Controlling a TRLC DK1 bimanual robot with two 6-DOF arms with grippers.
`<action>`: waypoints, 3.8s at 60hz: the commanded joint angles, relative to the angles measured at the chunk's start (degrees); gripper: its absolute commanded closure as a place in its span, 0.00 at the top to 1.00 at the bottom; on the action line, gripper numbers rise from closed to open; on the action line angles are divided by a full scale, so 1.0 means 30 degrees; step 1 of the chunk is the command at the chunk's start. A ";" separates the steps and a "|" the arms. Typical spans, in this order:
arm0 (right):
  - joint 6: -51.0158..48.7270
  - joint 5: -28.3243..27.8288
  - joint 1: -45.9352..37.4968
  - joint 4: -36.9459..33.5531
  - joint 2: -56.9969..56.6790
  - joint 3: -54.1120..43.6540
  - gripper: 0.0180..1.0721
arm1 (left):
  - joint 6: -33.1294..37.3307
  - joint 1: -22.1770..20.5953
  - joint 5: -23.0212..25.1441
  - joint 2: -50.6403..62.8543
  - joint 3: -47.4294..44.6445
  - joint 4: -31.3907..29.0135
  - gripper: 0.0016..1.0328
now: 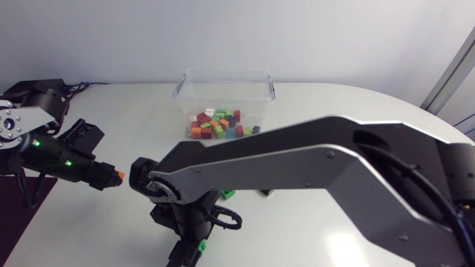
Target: Place the duplo bricks in the container
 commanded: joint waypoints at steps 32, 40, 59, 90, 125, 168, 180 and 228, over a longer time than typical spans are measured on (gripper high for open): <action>0.0762 0.0095 -0.1335 0.1710 -0.4570 -0.2776 0.27 | -0.2332 -0.2101 0.0475 -0.0401 0.3515 0.1366 0.34; 0.0674 0.0095 -0.2946 0.1447 -0.6650 -0.3128 0.27 | -0.3270 -0.3127 0.0475 0.0448 0.4745 0.2421 0.34; -0.0117 -0.0256 -0.7282 0.1095 -0.8935 -0.1663 0.27 | -0.4617 -0.5207 0.0475 0.4140 0.8085 0.4618 0.34; 0.0557 -0.1575 -1.0915 0.4816 -0.9199 -0.0872 0.26 | -0.6082 -0.6759 0.0299 1.0819 1.4706 0.6464 0.36; 0.1143 -0.1194 -1.2350 0.8742 -0.6240 0.1530 0.26 | -0.7342 -0.5822 -0.0404 0.9003 1.1777 1.2206 0.96; 0.1611 0.0564 -1.3288 1.1789 -0.0263 0.6394 0.88 | 0.1711 -0.7843 0.3376 0.2558 0.1464 0.7958 0.93; 0.1524 0.0564 -1.3200 1.1759 -0.1640 0.5222 0.95 | 0.5607 -0.8605 0.3376 0.4608 0.1933 0.6288 0.93; -0.0557 -0.0813 -1.2350 1.1525 -1.4062 -1.1155 0.95 | 1.2111 -0.8049 0.2467 1.2782 0.7675 0.3651 0.88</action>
